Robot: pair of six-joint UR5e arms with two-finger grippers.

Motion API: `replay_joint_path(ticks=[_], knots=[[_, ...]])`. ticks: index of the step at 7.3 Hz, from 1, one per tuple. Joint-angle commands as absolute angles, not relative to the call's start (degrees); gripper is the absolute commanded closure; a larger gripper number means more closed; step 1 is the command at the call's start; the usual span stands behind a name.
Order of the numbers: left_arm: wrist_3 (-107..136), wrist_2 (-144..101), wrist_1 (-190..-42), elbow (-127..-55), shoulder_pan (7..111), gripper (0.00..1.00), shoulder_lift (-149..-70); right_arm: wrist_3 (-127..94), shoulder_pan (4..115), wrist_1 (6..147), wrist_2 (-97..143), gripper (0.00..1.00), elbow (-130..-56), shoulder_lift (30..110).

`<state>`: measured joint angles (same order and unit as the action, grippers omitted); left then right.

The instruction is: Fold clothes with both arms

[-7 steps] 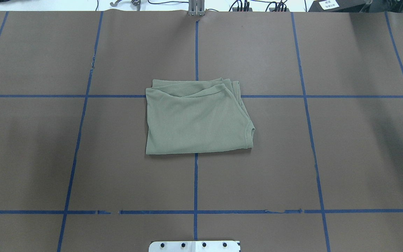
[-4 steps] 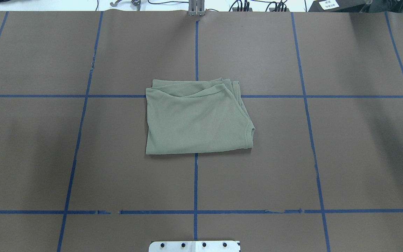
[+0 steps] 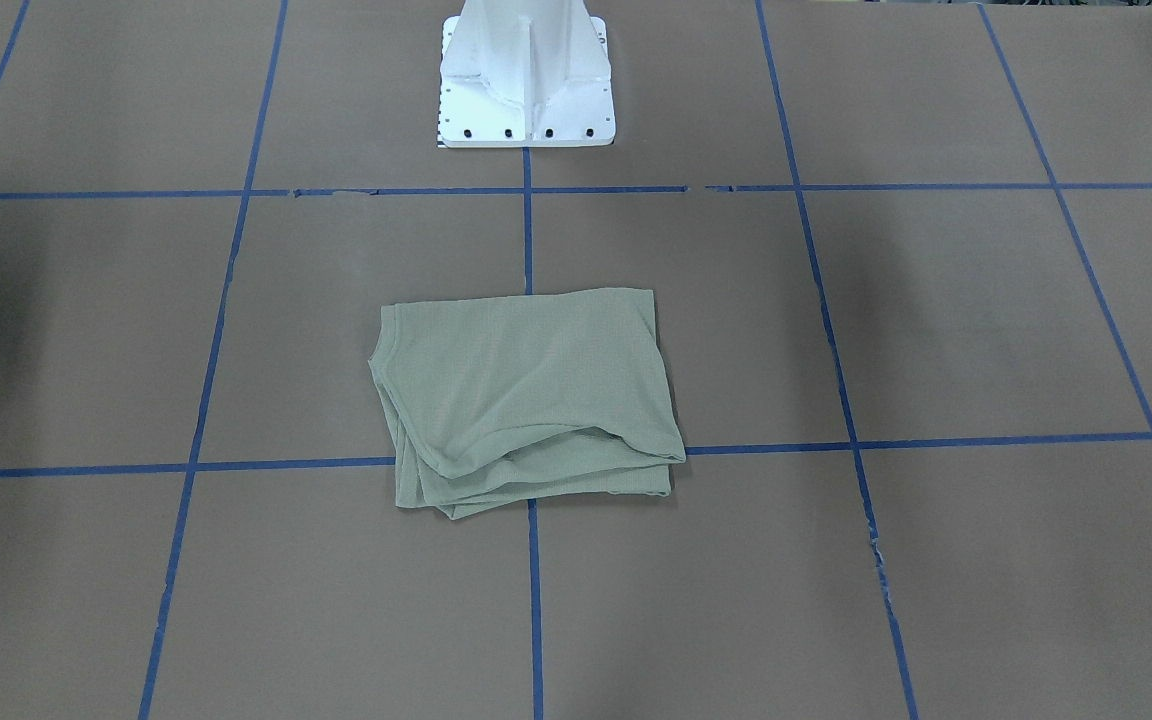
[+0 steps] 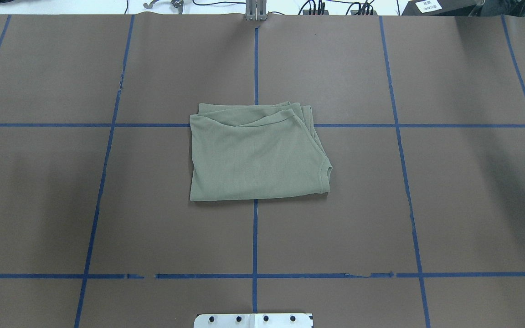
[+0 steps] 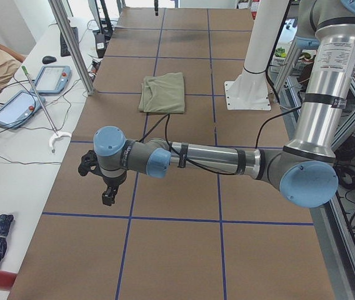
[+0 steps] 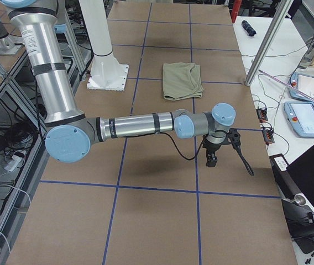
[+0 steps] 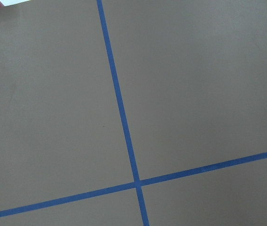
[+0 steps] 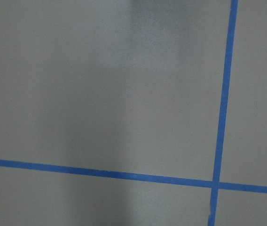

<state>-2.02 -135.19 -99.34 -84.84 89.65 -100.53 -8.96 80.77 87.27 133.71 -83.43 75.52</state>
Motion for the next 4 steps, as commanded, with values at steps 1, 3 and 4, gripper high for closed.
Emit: replay_joint_path(ticks=[1, 3, 4], knots=[[-2.02, -135.18, -99.23, -84.81, 89.74, 0.0, -100.46, -8.96, 80.77, 87.28, 133.59, 0.0, -83.32, 75.59], [-2.02, -135.09, -91.12, -85.51, 89.74, 0.0, -100.98, -8.96, 80.86, 87.28, 133.51, 0.0, -83.32, 75.76], [-2.02, -135.0, -88.79, -86.82, 89.74, 0.0, -100.55, -8.96, 80.77, 87.28, 133.68, 0.0, -83.49, 76.02]])
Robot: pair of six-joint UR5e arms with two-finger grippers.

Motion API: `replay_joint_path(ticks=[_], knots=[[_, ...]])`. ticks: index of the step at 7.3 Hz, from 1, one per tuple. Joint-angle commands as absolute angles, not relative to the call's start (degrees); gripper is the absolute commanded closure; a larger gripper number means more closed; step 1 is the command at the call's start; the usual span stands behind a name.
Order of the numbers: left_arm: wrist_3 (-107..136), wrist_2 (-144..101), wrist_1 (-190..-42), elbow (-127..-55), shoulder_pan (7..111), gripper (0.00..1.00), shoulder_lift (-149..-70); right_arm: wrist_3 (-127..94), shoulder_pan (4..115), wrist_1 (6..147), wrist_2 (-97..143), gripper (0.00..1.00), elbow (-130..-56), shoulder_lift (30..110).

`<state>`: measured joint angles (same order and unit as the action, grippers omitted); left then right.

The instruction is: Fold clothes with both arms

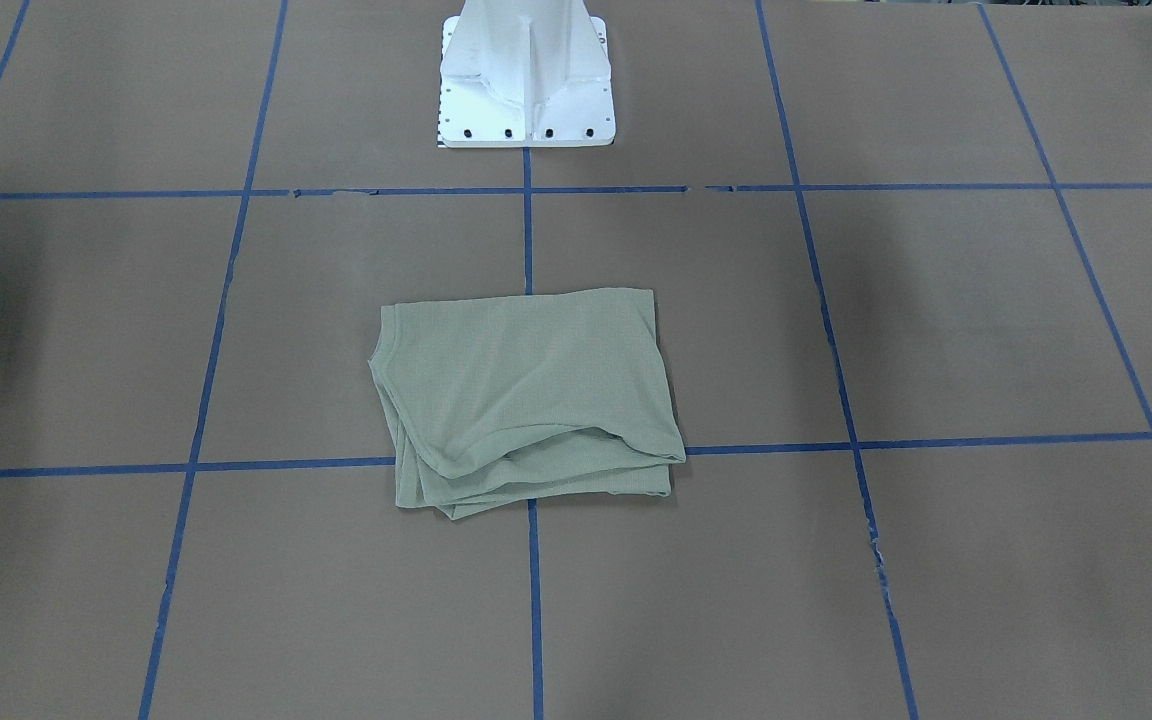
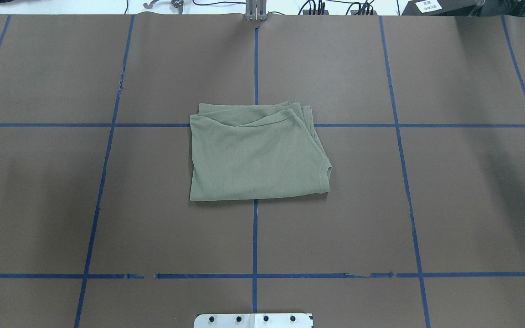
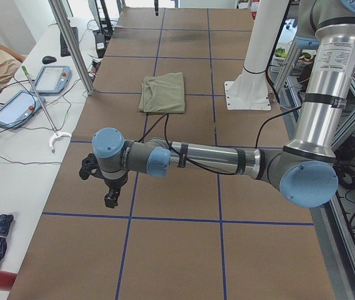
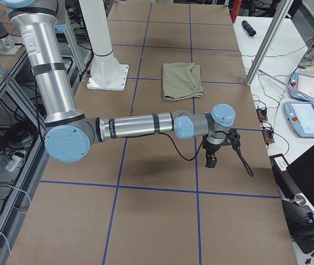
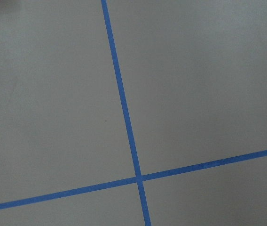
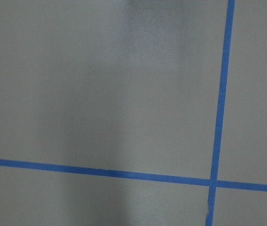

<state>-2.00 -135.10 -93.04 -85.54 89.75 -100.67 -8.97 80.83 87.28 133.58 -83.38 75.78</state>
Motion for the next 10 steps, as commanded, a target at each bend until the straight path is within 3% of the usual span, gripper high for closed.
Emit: replay_joint_path(ticks=[1, 10], knots=[[-2.02, -135.0, -88.6, -86.75, 89.65, 0.0, -100.46, -8.96, 80.86, 87.28, 133.59, 0.0, -83.41, 76.11], [-2.11, -135.0, -88.77, -87.36, 89.65, 0.0, -98.79, -8.88, 80.77, 87.28, 133.59, 0.0, -83.32, 76.11]])
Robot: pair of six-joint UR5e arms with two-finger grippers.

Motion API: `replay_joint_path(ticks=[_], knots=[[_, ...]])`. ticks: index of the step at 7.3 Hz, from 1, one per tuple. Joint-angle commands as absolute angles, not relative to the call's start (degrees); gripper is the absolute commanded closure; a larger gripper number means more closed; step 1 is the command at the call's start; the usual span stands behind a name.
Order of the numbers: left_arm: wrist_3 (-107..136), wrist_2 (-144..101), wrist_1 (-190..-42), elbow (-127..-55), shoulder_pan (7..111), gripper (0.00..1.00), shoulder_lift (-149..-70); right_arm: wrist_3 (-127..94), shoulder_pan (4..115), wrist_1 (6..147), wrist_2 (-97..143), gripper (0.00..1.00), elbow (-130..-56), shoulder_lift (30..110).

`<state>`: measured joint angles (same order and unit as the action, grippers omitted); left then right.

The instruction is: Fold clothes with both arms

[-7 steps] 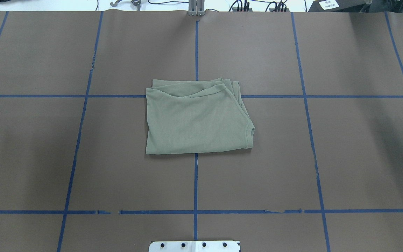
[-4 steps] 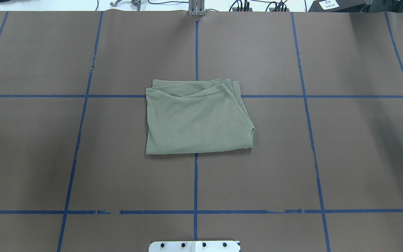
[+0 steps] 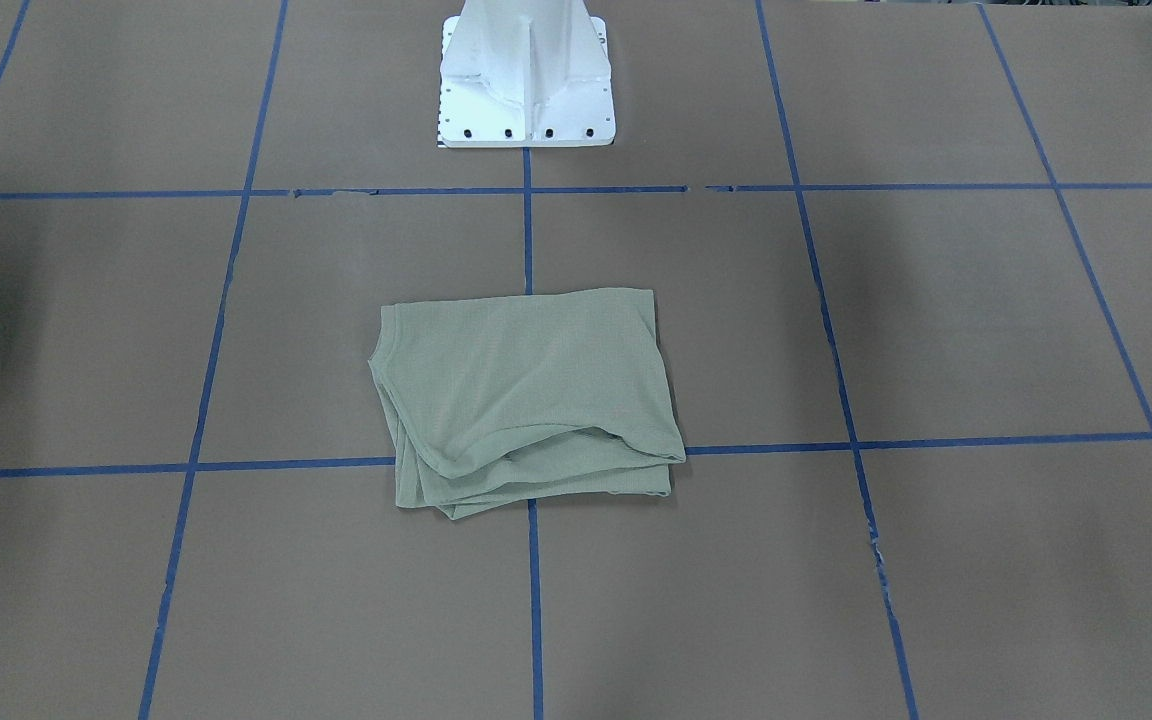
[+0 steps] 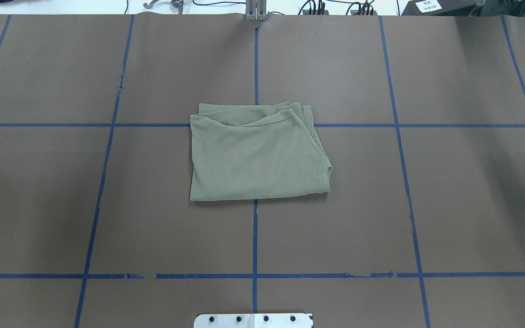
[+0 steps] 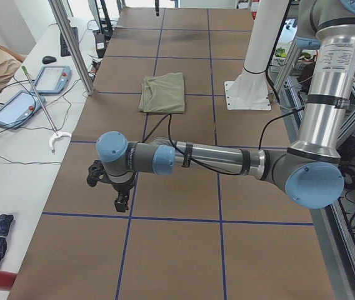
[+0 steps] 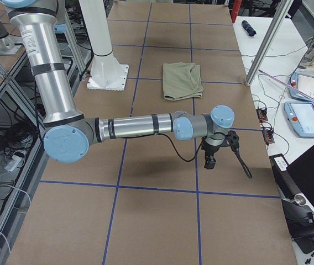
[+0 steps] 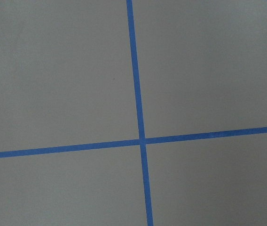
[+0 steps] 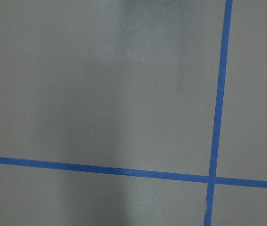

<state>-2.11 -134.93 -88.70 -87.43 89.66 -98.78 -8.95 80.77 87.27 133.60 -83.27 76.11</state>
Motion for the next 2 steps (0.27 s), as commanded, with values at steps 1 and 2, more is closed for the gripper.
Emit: replay_joint_path(ticks=[1, 2], knots=[[-2.11, -134.91, -88.68, -87.45, 89.65, 0.0, -98.88, -8.96, 80.77, 87.28, 133.59, 0.0, -83.32, 76.11], [-2.11, -134.91, -88.68, -87.45, 89.65, 0.0, -98.88, -8.96, 80.77, 87.28, 133.59, 0.0, -83.32, 76.11]])
